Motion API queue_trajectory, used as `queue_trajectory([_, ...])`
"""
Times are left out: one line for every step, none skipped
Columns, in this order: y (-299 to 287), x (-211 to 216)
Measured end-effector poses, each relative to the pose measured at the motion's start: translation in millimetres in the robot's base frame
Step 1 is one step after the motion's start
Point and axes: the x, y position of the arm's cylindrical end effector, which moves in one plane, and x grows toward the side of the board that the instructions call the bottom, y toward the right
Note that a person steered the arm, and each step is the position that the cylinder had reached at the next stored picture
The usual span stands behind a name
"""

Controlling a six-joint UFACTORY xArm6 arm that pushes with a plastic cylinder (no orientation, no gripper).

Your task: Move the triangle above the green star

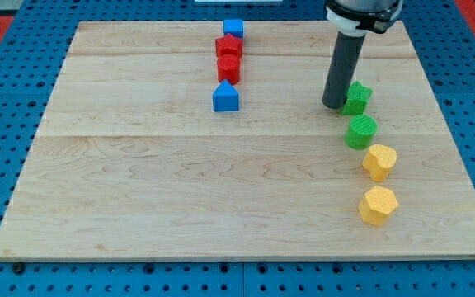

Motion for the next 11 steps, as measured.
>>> queue_trajectory([-74.4, 55.2])
queue_trajectory([-184.4, 64.7])
queue_trajectory([-184.4, 12.1])
queue_trajectory([-125.2, -0.8])
queue_trajectory([-97.6, -14.8])
queue_trajectory([-129.9, 20.4])
queue_trajectory([-167.2, -33.9])
queue_trajectory([-129.9, -48.7])
queue_trajectory([-83.9, -48.7])
queue_trajectory([-92.9, -49.3])
queue_trajectory([-103.0, -29.8])
